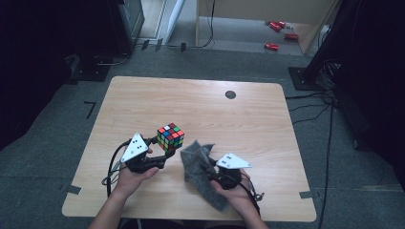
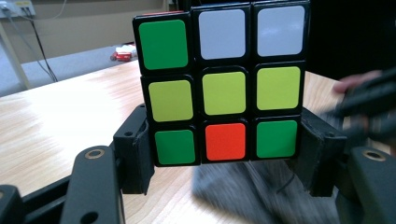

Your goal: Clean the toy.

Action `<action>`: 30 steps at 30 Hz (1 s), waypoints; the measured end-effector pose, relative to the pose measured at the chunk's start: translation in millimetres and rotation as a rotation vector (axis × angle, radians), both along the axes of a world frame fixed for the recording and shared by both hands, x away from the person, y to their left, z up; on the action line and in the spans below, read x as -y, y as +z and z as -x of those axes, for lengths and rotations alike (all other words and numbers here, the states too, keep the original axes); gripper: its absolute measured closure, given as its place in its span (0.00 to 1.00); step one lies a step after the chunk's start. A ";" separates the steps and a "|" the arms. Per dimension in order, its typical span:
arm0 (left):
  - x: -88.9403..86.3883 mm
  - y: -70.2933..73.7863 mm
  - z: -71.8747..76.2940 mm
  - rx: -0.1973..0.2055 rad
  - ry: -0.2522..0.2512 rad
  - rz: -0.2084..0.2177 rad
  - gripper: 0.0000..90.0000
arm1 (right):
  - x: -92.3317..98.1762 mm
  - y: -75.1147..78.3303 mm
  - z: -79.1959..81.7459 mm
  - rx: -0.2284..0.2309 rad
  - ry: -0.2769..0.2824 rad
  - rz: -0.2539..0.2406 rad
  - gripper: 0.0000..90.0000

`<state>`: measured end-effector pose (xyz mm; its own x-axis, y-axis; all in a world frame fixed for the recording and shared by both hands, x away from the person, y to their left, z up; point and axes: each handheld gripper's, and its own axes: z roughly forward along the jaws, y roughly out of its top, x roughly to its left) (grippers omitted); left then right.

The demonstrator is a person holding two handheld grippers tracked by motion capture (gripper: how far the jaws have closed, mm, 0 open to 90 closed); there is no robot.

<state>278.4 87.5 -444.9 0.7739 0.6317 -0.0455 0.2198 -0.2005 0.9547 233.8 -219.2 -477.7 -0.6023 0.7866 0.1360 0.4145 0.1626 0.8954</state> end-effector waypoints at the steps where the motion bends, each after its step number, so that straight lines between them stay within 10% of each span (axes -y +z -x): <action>1: -0.2 -0.4 -0.2 0.000 0.001 -0.003 0.38 | 14.1 2.4 -4.6 -0.008 -0.072 0.021 0.77; 6: 2.2 -2.4 0.0 -0.002 -0.004 -0.016 0.38 | 47.1 -13.1 -20.3 -0.136 -0.250 0.160 0.58; 9: 4.5 -3.1 0.8 0.001 -0.009 -0.030 0.38 | 65.8 -7.6 -20.7 -0.102 -0.352 0.139 0.48; 15: 6.6 -6.0 0.2 -0.010 -0.019 -0.038 0.38 | 62.0 14.3 -9.6 0.017 -0.319 0.056 0.43; 18: 8.6 -7.3 0.7 -0.016 -0.024 -0.041 0.38 | 32.1 1.3 -7.6 -0.038 -0.231 0.076 0.43; 26: 12.5 -9.2 2.0 -0.019 -0.039 -0.052 0.38 | 15.9 -36.8 -14.3 -0.188 -0.348 0.176 0.34; 30: 15.0 -11.0 3.0 -0.023 -0.050 -0.060 0.38 | 12.5 -41.0 -16.6 -0.200 -0.358 0.237 0.59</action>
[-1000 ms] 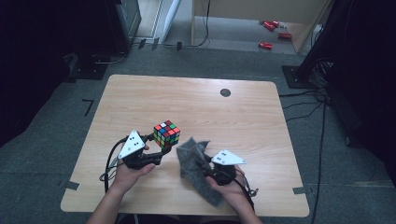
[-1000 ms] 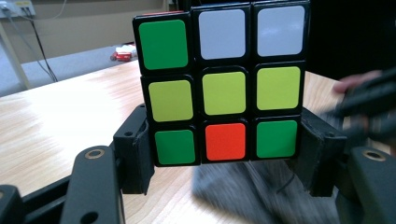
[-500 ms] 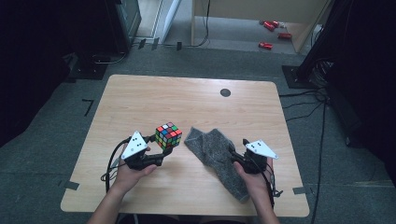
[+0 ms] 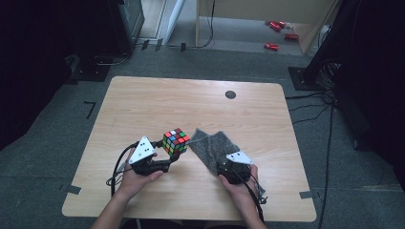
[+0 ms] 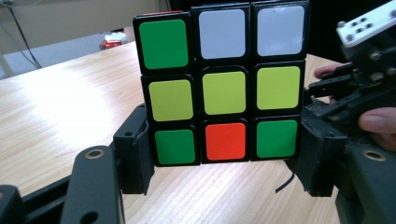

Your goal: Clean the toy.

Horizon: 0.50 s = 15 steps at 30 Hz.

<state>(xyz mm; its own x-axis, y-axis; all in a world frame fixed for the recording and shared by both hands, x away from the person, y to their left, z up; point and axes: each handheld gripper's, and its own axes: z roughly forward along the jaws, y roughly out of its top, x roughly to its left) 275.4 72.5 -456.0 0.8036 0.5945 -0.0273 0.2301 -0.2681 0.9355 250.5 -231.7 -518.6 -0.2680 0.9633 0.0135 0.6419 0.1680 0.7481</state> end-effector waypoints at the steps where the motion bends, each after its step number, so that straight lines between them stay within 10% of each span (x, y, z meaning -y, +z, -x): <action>1: 1.1 -0.3 0.6 0.001 -0.003 -0.004 0.38 | 1.0 0.4 0.1 0.003 0.010 -0.005 0.69; 4: 4.2 -0.6 2.2 0.005 -0.018 -0.014 0.38 | 7.9 1.5 -0.7 -0.006 0.031 -0.049 0.88; 9: 10.7 -3.1 4.4 0.007 -0.037 -0.035 0.38 | 23.1 10.3 -1.2 0.006 0.106 -0.241 0.92; 15: 19.5 -7.5 7.1 0.003 -0.066 -0.061 0.38 | 22.6 56.0 15.9 0.225 0.182 -0.328 0.92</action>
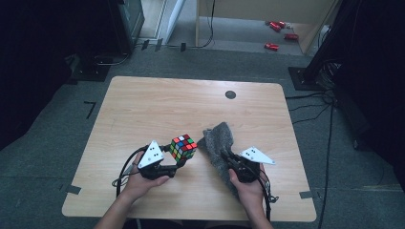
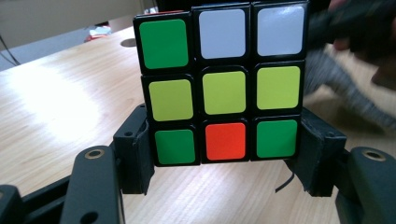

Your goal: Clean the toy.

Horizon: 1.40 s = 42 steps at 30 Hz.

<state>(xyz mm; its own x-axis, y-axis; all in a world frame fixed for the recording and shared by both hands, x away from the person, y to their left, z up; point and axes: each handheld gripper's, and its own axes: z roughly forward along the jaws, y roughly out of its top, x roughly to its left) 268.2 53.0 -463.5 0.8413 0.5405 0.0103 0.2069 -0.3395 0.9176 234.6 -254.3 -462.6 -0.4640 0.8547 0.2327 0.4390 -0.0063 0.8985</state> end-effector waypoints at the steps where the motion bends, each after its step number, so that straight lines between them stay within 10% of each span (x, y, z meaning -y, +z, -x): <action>1: 5.9 -1.5 2.8 0.006 -0.018 -0.017 0.38 | -2.7 6.6 3.4 0.029 0.019 -0.018 0.91; 9: 27.2 -6.4 15.7 0.041 -0.100 -0.086 0.38 | -27.2 29.1 18.8 0.133 0.217 -0.144 0.91; 16: 37.8 -7.4 24.9 0.071 -0.155 -0.107 0.38 | -36.9 29.9 20.8 0.118 0.280 -0.183 0.91; 24: 32.5 -3.1 24.9 0.091 -0.143 -0.072 0.39 | -24.3 23.1 14.2 0.096 0.168 -0.115 0.90; 31: 38.9 -7.6 27.3 0.093 -0.149 -0.102 0.39 | -37.4 28.2 20.6 0.109 0.218 -0.103 0.89; 39: 29.4 -1.7 22.3 0.080 -0.125 -0.057 0.39 | -21.1 20.3 14.1 0.069 0.120 -0.099 0.90; 42: 33.0 -3.1 23.7 0.080 -0.134 -0.067 0.39 | -27.9 28.1 18.7 0.103 0.178 -0.108 0.90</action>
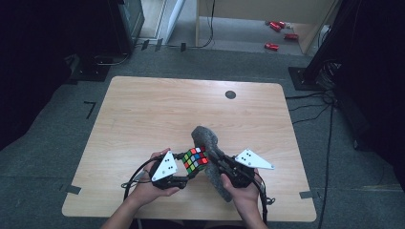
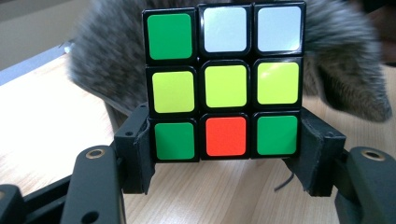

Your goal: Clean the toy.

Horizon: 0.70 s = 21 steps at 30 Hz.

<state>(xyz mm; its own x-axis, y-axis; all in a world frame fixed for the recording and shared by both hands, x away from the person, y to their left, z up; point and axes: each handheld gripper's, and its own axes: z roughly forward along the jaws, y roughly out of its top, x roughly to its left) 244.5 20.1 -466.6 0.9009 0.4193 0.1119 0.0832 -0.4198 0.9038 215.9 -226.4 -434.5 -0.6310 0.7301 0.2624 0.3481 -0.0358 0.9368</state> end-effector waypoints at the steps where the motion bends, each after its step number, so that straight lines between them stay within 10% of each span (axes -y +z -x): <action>1: 2.0 -0.7 1.5 0.001 -0.007 -0.003 0.39 | -7.8 5.9 4.7 0.037 0.033 0.005 0.89; 8: -0.7 1.4 0.9 0.002 -0.004 0.004 0.39 | 6.0 -7.5 -4.3 -0.016 -0.058 0.034 0.90; 15: -0.2 -2.1 0.3 -0.009 0.002 0.002 0.39 | -11.0 4.2 5.5 0.038 0.029 0.033 0.89; 21: -0.5 2.5 3.1 0.000 -0.009 0.023 0.39 | 1.9 1.0 0.1 -0.007 -0.033 0.020 0.90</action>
